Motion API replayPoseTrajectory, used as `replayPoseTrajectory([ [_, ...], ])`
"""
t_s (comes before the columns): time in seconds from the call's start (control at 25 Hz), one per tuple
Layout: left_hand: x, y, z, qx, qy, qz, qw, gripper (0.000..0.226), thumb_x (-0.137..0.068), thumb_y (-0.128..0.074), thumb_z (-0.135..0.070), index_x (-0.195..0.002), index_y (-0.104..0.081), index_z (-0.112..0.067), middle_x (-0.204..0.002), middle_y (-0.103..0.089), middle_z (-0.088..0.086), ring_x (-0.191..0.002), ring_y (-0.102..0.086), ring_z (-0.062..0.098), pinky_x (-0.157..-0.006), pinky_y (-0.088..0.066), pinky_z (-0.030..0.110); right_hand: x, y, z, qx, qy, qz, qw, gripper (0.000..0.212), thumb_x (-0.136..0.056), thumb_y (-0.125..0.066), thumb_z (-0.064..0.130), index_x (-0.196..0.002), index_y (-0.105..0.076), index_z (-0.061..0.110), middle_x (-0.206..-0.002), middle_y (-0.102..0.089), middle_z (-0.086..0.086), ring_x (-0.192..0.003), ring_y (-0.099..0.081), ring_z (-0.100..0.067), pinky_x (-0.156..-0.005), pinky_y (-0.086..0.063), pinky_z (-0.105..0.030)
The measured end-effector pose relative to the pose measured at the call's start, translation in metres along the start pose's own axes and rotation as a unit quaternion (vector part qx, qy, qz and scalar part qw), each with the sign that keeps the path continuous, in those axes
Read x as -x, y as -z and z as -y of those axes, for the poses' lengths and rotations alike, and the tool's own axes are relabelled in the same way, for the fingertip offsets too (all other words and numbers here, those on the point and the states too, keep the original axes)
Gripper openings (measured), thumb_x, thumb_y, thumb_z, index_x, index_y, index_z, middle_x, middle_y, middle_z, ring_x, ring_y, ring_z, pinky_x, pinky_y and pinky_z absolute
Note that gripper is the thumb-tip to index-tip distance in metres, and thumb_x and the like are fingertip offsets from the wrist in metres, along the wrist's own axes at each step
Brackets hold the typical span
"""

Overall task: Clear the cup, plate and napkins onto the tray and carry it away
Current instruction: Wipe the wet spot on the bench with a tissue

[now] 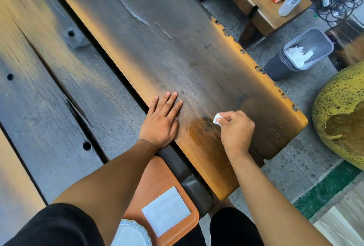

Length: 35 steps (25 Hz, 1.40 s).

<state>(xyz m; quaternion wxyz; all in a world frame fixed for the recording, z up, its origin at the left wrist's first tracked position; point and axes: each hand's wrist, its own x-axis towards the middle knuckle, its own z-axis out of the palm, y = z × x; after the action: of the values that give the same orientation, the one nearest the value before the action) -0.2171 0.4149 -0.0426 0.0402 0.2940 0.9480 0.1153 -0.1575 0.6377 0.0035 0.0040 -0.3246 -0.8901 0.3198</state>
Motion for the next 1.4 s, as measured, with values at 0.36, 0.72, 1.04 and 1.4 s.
replayPoseTrajectory([
  [0.36, 0.0, 0.0, 0.001, 0.008, -0.004, -0.007, 1.0, 0.056, -0.101, -0.036, -0.031, -0.155, -0.043, -0.014, -0.166, -0.033, 0.011, -0.156, -0.026, 0.031, -0.126, -0.019, 0.055, -0.001, -0.031, 0.031, 0.001, 0.163, 0.099, 0.982, 0.02, -0.086, -0.071, -0.001, -0.097, -0.08, 0.013, -0.097, -0.067, 0.0, -0.084, -0.062, -0.021, -0.076, -0.045, -0.021],
  [0.72, -0.001, 0.0, 0.001, 0.008, -0.005, -0.001, 1.0, 0.057, -0.1, -0.036, -0.031, -0.154, -0.044, -0.013, -0.165, -0.034, 0.012, -0.155, -0.028, 0.033, -0.125, -0.02, 0.057, 0.066, -0.004, -0.032, 0.047, 0.358, 0.313, 0.878, 0.036, -0.083, -0.068, -0.008, -0.108, -0.078, 0.016, -0.103, -0.064, 0.002, -0.093, -0.058, -0.018, -0.079, -0.057, -0.033],
  [1.04, -0.001, 0.001, 0.0, 0.007, -0.001, 0.001, 1.0, 0.058, -0.101, -0.035, -0.032, -0.155, -0.043, -0.014, -0.165, -0.034, 0.012, -0.155, -0.027, 0.032, -0.126, -0.018, 0.056, 0.03, 0.029, -0.03, 0.002, 0.274, 0.232, 0.933, 0.028, -0.091, -0.063, -0.006, -0.106, -0.078, 0.011, -0.102, -0.063, 0.0, -0.094, -0.06, -0.016, -0.087, -0.052, -0.028],
  [1.4, -0.001, 0.0, 0.0, 0.011, -0.003, -0.002, 1.0, 0.058, -0.1, -0.037, -0.031, -0.155, -0.043, -0.014, -0.165, -0.034, 0.011, -0.155, -0.028, 0.032, -0.126, -0.018, 0.056, 0.016, 0.001, -0.005, 0.038, 0.257, 0.169, 0.951, 0.028, -0.091, -0.062, -0.004, -0.111, -0.073, 0.012, -0.106, -0.063, 0.001, -0.096, -0.059, -0.018, -0.088, -0.05, -0.026],
])
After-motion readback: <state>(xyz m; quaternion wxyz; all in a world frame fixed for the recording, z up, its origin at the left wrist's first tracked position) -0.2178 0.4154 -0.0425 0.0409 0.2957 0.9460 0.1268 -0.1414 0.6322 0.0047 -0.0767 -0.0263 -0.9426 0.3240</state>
